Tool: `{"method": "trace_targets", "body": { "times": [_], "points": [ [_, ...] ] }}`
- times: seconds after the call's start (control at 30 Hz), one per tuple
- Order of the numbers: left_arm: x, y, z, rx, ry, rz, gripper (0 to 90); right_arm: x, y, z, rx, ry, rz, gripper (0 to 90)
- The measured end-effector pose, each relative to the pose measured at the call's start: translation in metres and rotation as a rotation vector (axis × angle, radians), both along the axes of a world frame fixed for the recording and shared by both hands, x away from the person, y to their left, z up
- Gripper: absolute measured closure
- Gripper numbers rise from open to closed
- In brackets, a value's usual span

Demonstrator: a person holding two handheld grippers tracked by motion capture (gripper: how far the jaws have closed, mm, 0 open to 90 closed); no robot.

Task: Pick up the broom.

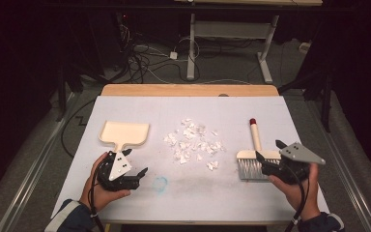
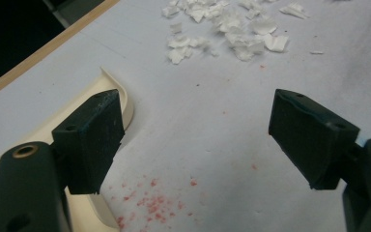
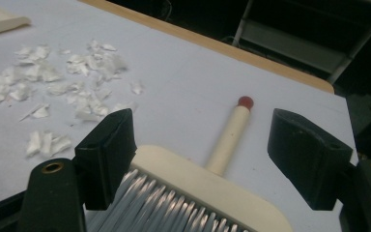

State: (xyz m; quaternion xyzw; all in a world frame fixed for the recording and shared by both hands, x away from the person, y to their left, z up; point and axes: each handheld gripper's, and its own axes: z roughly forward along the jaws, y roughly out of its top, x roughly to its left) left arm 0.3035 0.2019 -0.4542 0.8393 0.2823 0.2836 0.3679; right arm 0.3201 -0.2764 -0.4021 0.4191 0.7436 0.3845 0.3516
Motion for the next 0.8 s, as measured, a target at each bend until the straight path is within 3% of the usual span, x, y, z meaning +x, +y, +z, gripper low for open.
{"method": "trace_targets", "body": {
  "times": [0.23, 0.43, 0.57, 0.67, 0.73, 0.8],
  "points": [
    [0.000, -0.001, -0.001, 0.003, 0.002, -0.002, 19.4, 0.058, -0.002, 0.004, -0.003, 0.222, -0.075, 25.4],
    [0.000, 0.002, -0.002, 0.000, 0.009, 0.005, 19.4, 0.110, 0.005, -0.015, -0.032, 0.382, -0.142, 26.8],
    [-0.001, 0.003, -0.002, 0.005, 0.013, 0.007, 19.4, 0.134, 0.004, -0.035, -0.023, 0.459, -0.172, 31.7],
    [-0.002, 0.004, -0.002, 0.006, 0.014, 0.010, 19.4, 0.142, 0.003, -0.049, -0.020, 0.513, -0.198, 34.2],
    [-0.002, 0.005, -0.002, 0.003, 0.014, 0.012, 19.4, 0.144, 0.004, -0.054, -0.043, 0.532, -0.209, 35.8],
    [-0.002, 0.005, -0.003, 0.005, 0.015, 0.016, 19.4, 0.144, 0.003, -0.055, -0.024, 0.525, -0.218, 38.6]
  ]
}}
